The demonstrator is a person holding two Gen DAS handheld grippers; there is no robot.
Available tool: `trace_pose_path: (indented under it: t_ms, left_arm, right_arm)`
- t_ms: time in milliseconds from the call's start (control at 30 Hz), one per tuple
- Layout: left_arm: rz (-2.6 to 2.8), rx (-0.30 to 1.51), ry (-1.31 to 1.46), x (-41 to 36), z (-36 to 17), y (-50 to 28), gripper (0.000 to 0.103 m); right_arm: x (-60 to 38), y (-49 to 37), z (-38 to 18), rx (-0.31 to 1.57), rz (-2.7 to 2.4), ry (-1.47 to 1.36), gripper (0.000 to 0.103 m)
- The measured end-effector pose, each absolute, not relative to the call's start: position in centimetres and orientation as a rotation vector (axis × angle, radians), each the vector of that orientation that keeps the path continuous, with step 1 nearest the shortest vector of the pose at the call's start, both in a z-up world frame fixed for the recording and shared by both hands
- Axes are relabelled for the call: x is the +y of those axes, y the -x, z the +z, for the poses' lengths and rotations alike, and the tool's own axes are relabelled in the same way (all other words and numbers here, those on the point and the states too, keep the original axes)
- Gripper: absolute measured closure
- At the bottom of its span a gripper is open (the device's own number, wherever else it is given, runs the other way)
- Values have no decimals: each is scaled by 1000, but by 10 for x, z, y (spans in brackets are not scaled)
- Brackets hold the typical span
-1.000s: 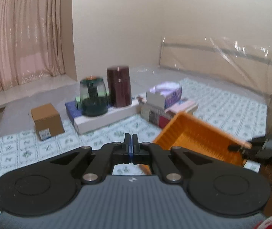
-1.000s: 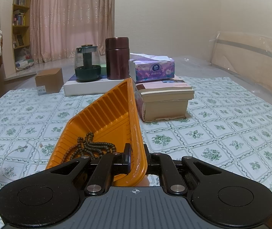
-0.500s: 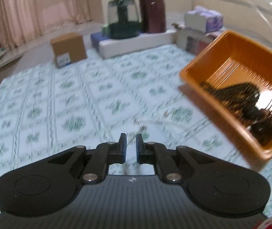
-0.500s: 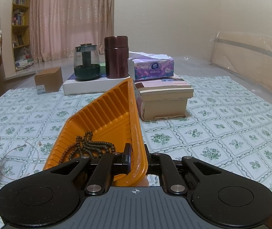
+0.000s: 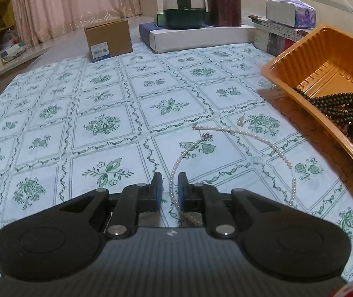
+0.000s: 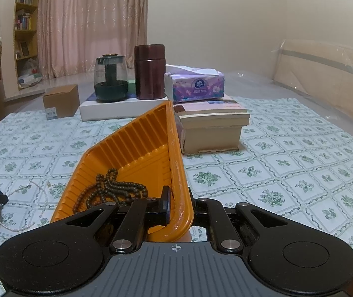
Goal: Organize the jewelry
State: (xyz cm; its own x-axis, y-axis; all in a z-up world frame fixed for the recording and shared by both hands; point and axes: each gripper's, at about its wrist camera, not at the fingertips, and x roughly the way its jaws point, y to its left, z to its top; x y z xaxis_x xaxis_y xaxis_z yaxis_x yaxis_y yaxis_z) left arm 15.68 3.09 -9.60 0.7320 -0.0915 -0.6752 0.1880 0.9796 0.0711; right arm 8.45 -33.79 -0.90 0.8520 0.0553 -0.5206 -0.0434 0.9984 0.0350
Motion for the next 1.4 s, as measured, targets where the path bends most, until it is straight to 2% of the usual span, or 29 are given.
trace_pose_path:
  t_ms: [67,300,867,1400]
  left_arm:
    - [-168,740,-141,28,-96,-157,102]
    - [-174,710,-106,34,-73,-154,102]
    - [-276,469,-80,25,69,-153,102]
    - [-550,360,-74,-66,138,-152,102]
  right_arm:
    - [-338,-85,-9,550,50,-21,94]
    - [-338,-84,-9,548,51,-19,94]
    - [-336,-83,-6,541,57,-18,94]
    - [-335,-82,-5,539,58,-27,94]
